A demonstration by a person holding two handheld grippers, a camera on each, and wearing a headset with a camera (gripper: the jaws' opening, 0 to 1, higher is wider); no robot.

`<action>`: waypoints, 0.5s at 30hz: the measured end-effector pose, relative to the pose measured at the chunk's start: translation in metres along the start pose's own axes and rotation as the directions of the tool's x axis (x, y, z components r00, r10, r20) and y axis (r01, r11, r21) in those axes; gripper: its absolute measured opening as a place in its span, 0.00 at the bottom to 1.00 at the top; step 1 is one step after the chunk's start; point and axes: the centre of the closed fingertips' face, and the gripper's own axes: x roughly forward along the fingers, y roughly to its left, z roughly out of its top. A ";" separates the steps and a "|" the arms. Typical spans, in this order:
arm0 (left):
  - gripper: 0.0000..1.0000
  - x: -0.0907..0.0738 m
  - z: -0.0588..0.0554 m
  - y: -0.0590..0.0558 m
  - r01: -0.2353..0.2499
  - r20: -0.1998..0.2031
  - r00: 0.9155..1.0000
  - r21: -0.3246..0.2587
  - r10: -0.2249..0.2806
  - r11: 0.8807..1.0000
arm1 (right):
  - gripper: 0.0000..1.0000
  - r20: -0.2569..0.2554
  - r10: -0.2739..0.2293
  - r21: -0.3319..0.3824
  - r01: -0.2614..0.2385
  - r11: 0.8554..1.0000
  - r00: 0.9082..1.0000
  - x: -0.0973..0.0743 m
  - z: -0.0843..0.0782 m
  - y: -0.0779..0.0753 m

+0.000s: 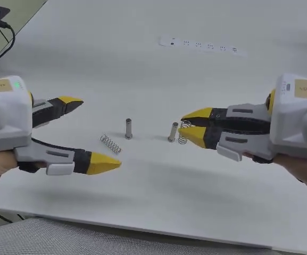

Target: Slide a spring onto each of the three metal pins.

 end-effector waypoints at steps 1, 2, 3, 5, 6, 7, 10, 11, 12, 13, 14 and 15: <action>0.98 0.000 0.001 0.000 -0.002 0.003 1.000 0.000 0.002 1.000 | 0.07 0.000 -0.003 0.000 0.003 1.000 1.000 0.000 0.000 -0.001; 0.98 0.000 0.002 0.000 -0.005 0.005 1.000 0.004 0.005 1.000 | 0.07 -0.001 -0.008 0.002 0.008 1.000 1.000 0.000 -0.001 -0.003; 0.98 0.000 0.002 -0.001 -0.004 0.005 1.000 0.004 0.004 1.000 | 0.07 -0.002 -0.012 0.005 0.012 1.000 1.000 0.000 -0.002 -0.005; 0.98 0.000 0.003 -0.002 -0.003 0.008 1.000 0.006 0.003 1.000 | 0.07 -0.005 -0.022 0.012 0.022 1.000 1.000 0.001 -0.005 -0.009; 0.98 0.000 0.002 -0.002 -0.002 0.007 1.000 0.007 0.002 1.000 | 0.07 -0.007 -0.025 0.012 0.025 1.000 1.000 0.001 -0.006 -0.010; 0.98 0.000 0.001 -0.003 -0.002 0.003 1.000 0.006 0.002 1.000 | 0.07 -0.008 -0.029 0.014 0.029 0.999 1.000 0.000 -0.007 -0.012; 0.98 -0.001 -0.001 -0.003 -0.003 -0.001 1.000 0.004 0.003 1.000 | 0.07 -0.008 -0.036 0.018 0.036 0.999 0.999 0.000 -0.007 -0.017; 0.98 -0.002 -0.002 -0.003 -0.005 0.001 1.000 -0.001 0.005 1.000 | 0.07 -0.008 -0.039 0.018 0.039 0.999 0.999 0.000 -0.007 -0.019; 0.98 -0.003 -0.002 -0.004 -0.005 0.002 1.000 -0.002 0.005 1.000 | 0.07 -0.009 -0.039 0.019 0.039 0.999 0.999 0.001 -0.007 -0.020; 0.98 -0.003 -0.003 -0.004 -0.005 0.001 1.000 -0.003 0.005 1.000 | 0.07 -0.009 -0.041 0.020 0.042 0.999 0.999 0.001 -0.006 -0.021; 0.98 -0.003 -0.004 -0.004 -0.005 -0.003 1.000 -0.005 0.005 1.000 | 0.07 -0.009 -0.044 0.021 0.044 0.999 0.999 0.002 -0.006 -0.023; 0.98 -0.004 -0.005 -0.004 -0.006 -0.005 1.000 -0.005 0.006 1.000 | 0.07 -0.012 -0.045 0.022 0.045 0.999 0.999 0.003 -0.007 -0.025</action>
